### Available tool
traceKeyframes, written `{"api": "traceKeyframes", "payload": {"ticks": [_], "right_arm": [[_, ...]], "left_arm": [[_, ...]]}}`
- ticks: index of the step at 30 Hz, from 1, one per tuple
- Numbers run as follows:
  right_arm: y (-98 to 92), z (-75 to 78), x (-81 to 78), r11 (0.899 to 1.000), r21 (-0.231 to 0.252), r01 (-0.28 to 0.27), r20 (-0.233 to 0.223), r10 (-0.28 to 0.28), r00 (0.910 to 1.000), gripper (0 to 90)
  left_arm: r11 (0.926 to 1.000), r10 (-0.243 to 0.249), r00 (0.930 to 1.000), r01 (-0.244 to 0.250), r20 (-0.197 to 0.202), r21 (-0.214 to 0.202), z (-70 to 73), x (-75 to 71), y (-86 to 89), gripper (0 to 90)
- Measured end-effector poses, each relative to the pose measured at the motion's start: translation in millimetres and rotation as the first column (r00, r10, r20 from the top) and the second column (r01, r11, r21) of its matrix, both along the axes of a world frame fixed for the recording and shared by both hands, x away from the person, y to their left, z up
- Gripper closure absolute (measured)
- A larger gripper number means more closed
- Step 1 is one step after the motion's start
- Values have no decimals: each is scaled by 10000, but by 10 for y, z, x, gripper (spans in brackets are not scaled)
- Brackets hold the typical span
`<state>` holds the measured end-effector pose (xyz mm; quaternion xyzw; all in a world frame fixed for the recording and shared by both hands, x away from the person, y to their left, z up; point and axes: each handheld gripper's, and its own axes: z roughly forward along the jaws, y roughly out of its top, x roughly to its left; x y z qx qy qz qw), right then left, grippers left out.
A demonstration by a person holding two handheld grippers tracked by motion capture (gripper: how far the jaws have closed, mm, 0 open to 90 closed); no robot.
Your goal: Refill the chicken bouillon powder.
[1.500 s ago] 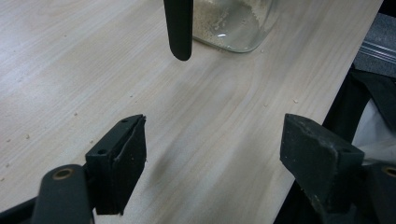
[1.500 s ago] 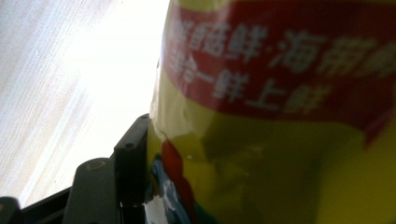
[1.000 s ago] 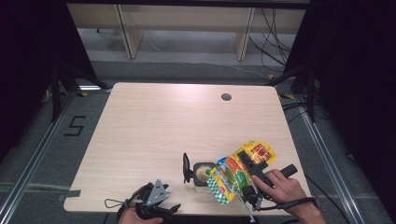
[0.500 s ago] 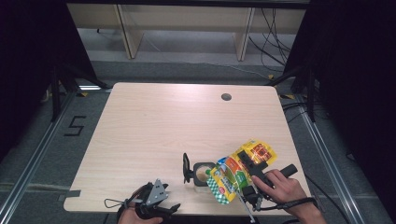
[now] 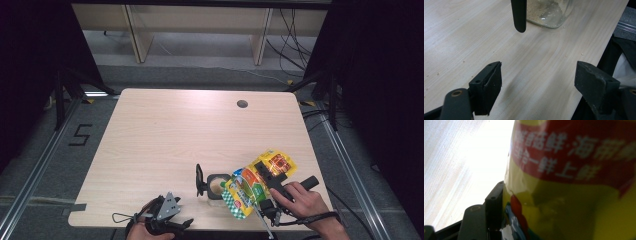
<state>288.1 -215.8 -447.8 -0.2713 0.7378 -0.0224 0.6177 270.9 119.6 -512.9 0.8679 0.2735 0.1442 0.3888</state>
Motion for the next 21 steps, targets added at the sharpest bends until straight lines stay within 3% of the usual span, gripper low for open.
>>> {"api": "traceKeyframes", "payload": {"ticks": [21], "right_arm": [[-6, 4, 1, 10000, 34, -43, 23, 43, 10000, 354]], "left_arm": [[10000, 2, 10000, -2, -31, 60, -3, 7, 5, 218]]}}
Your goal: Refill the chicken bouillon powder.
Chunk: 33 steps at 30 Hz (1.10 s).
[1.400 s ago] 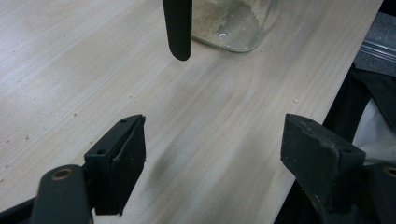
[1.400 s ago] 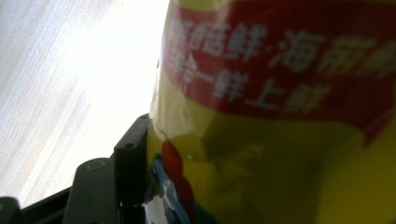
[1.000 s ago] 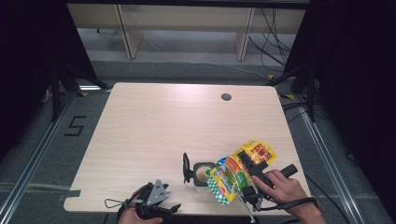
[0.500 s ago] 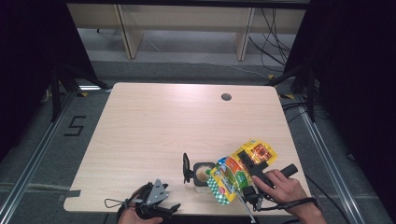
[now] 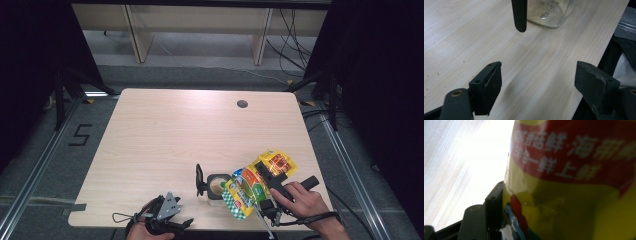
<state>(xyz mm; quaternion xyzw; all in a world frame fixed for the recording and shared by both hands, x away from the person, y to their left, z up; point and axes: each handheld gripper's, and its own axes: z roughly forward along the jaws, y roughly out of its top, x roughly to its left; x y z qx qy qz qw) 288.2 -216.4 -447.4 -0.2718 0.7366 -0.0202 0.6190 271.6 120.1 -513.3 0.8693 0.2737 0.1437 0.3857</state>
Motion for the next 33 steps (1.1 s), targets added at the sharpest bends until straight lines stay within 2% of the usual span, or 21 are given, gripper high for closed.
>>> {"api": "traceKeyframes", "payload": {"ticks": [5, 7, 12, 14, 17, 19, 22, 23, 27, 33], "right_arm": [[3, 7, -1, 10000, -8, -57, 40, 57, 10000, 354], [-2, 2, -5, 10000, -70, 25, -64, -26, 10000, 354], [-1, 5, -6, 10000, -26, -10, -3, 10, 10000, 354], [-5, 7, -7, 10000, -52, 25, -76, -26, 10000, 354], [-6, 5, -4, 10000, -9, 1, -20, -1, 10000, 354], [-2, 2, -7, 10000, -21, -15, -5, 15, 10000, 354], [5, 7, -10, 10000, -78, -28, -11, 28, 10000, 354], [5, 7, -11, 10000, -79, -30, -8, 30, 10000, 354], [-2, 3, -9, 10000, -29, -36, 14, 36, 10000, 354], [-1, 14, -15, 9999, -141, -50, -15, 50, 10000, 354]], "left_arm": [[9999, 44, 10000, -44, -41, -132, 1, -3, 1, 218], [10000, 2, 10000, -2, 4, 18, 3, 3, 6, 218], [10000, -32, 10000, 32, 47, 72, 5, 9, 12, 218], [9999, 4, 10000, -5, -42, -161, 1, 0, 3, 218], [9999, 43, 10000, -43, -22, -104, 1, -3, -1, 218], [10000, -41, 10000, 41, 30, 90, 7, 3, 7, 218], [10000, -36, 10000, 36, 49, 67, 6, 9, 11, 218], [9999, 48, 10000, -49, -13, -123, 3, -2, 1, 218], [10000, -2, 10000, 2, 12, 37, 3, 3, 4, 217], [10000, 27, 10000, -27, 28, 34, 4, 4, 7, 217]]}}
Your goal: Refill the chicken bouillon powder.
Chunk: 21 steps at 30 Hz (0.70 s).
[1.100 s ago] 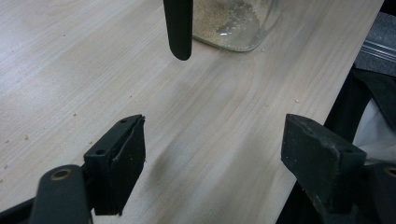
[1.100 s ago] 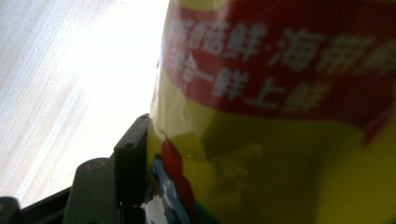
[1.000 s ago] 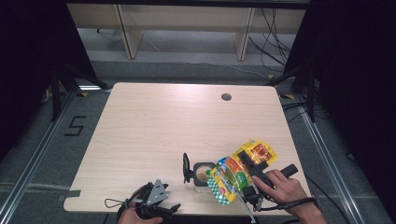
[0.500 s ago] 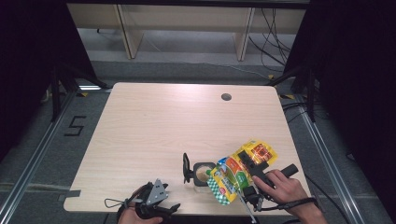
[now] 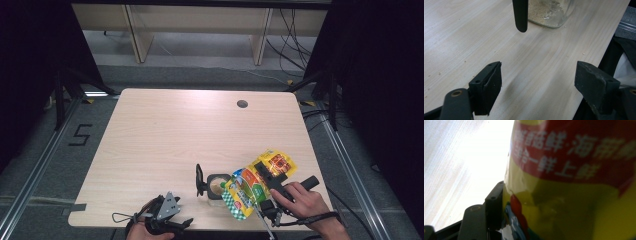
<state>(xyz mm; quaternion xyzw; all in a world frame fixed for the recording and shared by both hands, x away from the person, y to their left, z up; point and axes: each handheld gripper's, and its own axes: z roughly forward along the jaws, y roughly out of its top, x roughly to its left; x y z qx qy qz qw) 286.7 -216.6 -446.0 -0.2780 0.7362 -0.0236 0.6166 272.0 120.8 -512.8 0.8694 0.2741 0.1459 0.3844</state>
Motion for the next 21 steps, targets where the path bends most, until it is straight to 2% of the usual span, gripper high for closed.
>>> {"api": "traceKeyframes", "payload": {"ticks": [1, 4, 8, 9, 11, 12, 13, 16, 21], "right_arm": [[1, -1, 1, 9999, 110, -27, 91, 26, 10000, 354], [-3, 1, 2, 10000, 97, -14, 96, 13, 10000, 354], [0, 0, -3, 10000, -61, 38, -7, -38, 10000, 354], [6, -2, -4, 10000, -22, 2, 134, -2, 9999, 354], [4, 5, -8, 9999, -115, -2, 55, 2, 10000, 355], [1, 3, -7, 10000, 19, -26, 117, 26, 9999, 357], [-1, 2, -5, 10000, 40, -24, 146, 23, 9999, 357], [-4, 4, -3, 10000, 35, -16, 120, 15, 9999, 358], [-2, 11, -6, 10000, -14, -26, 130, 27, 9999, 359]], "left_arm": [[9999, 1, 10000, -1, -26, -102, -2, -3, -4, 216], [10000, -31, 10000, 31, -19, 2, -4, 0, -4, 216], [10000, -42, 10000, 42, 8, -40, -5, -2, -6, 216], [10000, -22, 10000, 22, -6, -1, 0, -2, -2, 216], [10000, -77, 9999, 76, 84, 61, 3, 7, 4, 212], [9998, -177, 9997, 175, 187, 128, 6, 14, 7, 212], [10000, 15, 10000, -15, 21, 17, -2, 0, -1, 212], [10000, -16, 10000, 16, 6, -85, -7, -2, -12, 212], [10000, -58, 10000, 59, 67, -25, -1, 4, -2, 212]]}}
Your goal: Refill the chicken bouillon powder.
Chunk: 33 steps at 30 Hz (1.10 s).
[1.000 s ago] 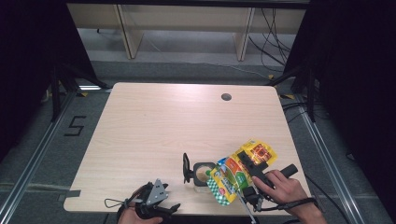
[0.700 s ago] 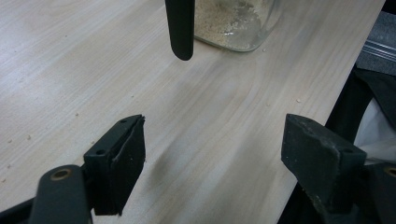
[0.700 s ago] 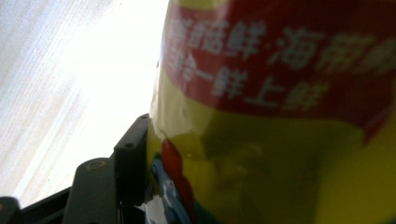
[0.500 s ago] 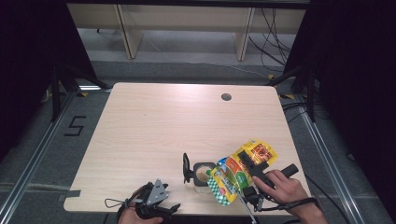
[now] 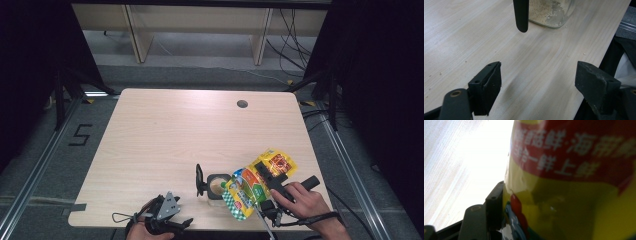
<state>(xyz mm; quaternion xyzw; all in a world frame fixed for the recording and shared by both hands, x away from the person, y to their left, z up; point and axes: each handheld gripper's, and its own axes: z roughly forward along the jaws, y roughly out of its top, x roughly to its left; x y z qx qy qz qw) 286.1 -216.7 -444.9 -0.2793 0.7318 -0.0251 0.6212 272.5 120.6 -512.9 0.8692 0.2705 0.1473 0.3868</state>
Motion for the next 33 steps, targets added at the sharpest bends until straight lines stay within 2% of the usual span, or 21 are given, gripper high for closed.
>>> {"api": "traceKeyframes", "payload": {"ticks": [1, 2, 5, 8, 16, 17, 28, 33], "right_arm": [[3, 17, 12, 9994, -295, -175, 83, 177, 9998, 359], [-1, 12, 11, 9995, -275, -159, 65, 161, 9998, 360], [-2, 11, 9, 9995, -288, -153, 44, 154, 9999, 361], [0, 12, 3, 9994, -323, -144, 45, 146, 9999, 361], [-3, 17, -1, 9994, -336, -100, 36, 101, 9999, 361], [-2, 17, -2, 9994, -341, -95, 41, 97, 9999, 361], [0, 23, 4, 9993, -308, -198, 182, 204, 9996, 361], [-2, 23, 1, 9994, -280, -185, 98, 187, 9998, 362]], "left_arm": [[9999, -107, 9999, 106, 110, 79, 5, 9, 5, 212], [10000, 63, 10000, -63, -76, -60, -5, -5, -5, 212], [10000, -10, 10000, 10, -35, 74, -7, 2, -3, 212], [10000, 8, 10000, -8, -65, -20, -6, -3, -6, 212], [9999, -14, 10000, 14, -26, 129, -4, 2, 0, 212], [10000, 30, 10000, -30, -56, 14, -7, -2, -5, 212], [10000, 36, 10000, -35, -39, 32, -1, -2, -1, 212], [10000, 28, 10000, -28, -45, 41, -2, -1, -2, 212]]}}
